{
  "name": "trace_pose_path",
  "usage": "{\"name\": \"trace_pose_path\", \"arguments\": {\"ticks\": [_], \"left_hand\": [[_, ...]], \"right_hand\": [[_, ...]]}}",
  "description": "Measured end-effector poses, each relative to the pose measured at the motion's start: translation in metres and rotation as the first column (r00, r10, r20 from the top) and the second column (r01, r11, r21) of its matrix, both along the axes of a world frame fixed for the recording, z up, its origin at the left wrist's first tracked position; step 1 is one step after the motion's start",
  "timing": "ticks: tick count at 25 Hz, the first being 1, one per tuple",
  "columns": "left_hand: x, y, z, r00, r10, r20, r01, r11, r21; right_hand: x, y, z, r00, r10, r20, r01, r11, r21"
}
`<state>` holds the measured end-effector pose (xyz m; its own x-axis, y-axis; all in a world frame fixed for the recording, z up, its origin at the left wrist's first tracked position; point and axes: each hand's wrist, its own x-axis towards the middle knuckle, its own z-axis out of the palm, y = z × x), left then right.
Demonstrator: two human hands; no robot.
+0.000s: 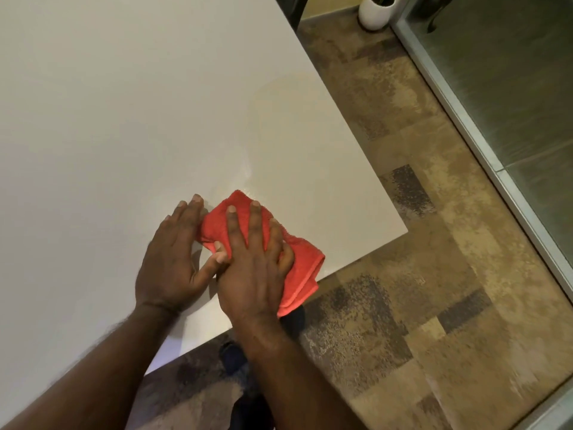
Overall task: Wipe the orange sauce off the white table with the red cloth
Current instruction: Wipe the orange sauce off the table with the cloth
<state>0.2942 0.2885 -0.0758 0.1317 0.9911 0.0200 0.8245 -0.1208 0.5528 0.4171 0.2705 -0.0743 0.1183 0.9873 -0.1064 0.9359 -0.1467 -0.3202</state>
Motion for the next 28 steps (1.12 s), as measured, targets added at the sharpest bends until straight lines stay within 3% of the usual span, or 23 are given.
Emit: {"name": "trace_pose_path", "arguments": {"ticks": [7, 18, 28], "left_hand": [[0.001, 0.0, -0.001, 0.997, 0.012, -0.078, -0.013, 1.0, -0.011], [-0.001, 0.002, 0.001, 0.989, -0.007, -0.15, -0.006, 0.996, -0.085], [0.001, 0.003, 0.007, 0.982, -0.029, -0.184, 0.002, 0.989, -0.145]], "right_hand": [[0.023, -0.007, -0.004, 0.995, 0.063, 0.08, -0.065, 0.998, 0.023], [0.125, 0.06, -0.008, 0.954, -0.243, 0.176, 0.238, 0.97, 0.049], [0.127, 0.17, -0.003, 0.948, -0.266, 0.173, 0.263, 0.964, 0.043]]}}
